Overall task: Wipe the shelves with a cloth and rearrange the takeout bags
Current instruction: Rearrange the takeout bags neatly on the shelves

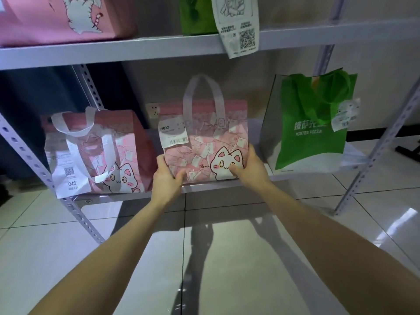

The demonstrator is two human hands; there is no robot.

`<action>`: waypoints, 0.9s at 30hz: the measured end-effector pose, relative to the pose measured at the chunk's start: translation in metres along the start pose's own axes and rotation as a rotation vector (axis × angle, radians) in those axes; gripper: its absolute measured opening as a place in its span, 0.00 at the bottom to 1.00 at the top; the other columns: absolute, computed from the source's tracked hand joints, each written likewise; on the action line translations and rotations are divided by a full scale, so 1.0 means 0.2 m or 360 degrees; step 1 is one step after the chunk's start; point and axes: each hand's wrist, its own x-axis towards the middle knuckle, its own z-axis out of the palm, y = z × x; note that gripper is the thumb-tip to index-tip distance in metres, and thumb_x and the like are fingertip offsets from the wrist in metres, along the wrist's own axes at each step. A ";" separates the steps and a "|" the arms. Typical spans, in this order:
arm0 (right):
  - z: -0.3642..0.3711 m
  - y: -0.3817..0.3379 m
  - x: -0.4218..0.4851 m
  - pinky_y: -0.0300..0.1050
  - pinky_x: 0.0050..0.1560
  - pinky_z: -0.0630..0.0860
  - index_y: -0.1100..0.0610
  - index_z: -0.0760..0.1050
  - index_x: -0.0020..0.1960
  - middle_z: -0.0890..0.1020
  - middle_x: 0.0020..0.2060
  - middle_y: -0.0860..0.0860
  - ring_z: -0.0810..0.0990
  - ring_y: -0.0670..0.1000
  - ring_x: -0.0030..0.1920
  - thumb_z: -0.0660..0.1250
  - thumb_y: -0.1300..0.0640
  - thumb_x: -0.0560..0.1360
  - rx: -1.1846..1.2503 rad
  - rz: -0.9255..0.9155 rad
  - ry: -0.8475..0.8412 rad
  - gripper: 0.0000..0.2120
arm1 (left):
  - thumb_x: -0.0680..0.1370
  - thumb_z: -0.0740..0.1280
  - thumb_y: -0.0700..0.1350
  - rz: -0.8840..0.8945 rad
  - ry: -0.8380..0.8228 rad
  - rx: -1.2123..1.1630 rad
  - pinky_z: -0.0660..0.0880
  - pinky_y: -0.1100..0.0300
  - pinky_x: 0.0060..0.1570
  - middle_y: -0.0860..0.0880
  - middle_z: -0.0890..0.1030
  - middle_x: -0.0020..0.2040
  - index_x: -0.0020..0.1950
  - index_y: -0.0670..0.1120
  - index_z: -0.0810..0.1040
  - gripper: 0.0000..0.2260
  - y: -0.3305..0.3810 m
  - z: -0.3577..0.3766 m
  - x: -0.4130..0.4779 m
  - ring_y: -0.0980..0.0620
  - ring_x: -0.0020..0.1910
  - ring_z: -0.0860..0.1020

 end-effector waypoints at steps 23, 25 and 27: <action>0.96 -0.92 -0.29 0.54 0.56 0.79 0.57 0.75 0.64 0.82 0.59 0.55 0.81 0.59 0.59 0.73 0.46 0.79 0.0081 -0.0272 -0.0091 0.20 | 0.77 0.64 0.44 -0.0151 0.0981 0.0580 0.70 0.52 0.45 0.55 0.78 0.50 0.51 0.55 0.71 0.06 -0.36 -1.24 -0.15 0.49 0.48 0.77; 1.00 -0.89 -0.28 0.54 0.47 0.78 0.57 0.76 0.51 0.84 0.49 0.55 0.82 0.60 0.49 0.71 0.49 0.81 0.0066 -0.0265 -0.0095 0.11 | 0.77 0.64 0.45 -0.0203 0.0930 0.0569 0.70 0.53 0.46 0.55 0.79 0.50 0.51 0.56 0.71 0.07 -0.40 -1.29 -0.16 0.50 0.49 0.77; 1.01 -0.86 -0.29 0.53 0.42 0.78 0.55 0.74 0.46 0.82 0.41 0.53 0.82 0.60 0.44 0.69 0.53 0.83 0.0113 -0.0284 -0.0066 0.09 | 0.78 0.64 0.45 -0.0201 0.0834 0.0527 0.74 0.51 0.49 0.56 0.80 0.51 0.53 0.57 0.72 0.07 -0.43 -1.31 -0.18 0.49 0.51 0.79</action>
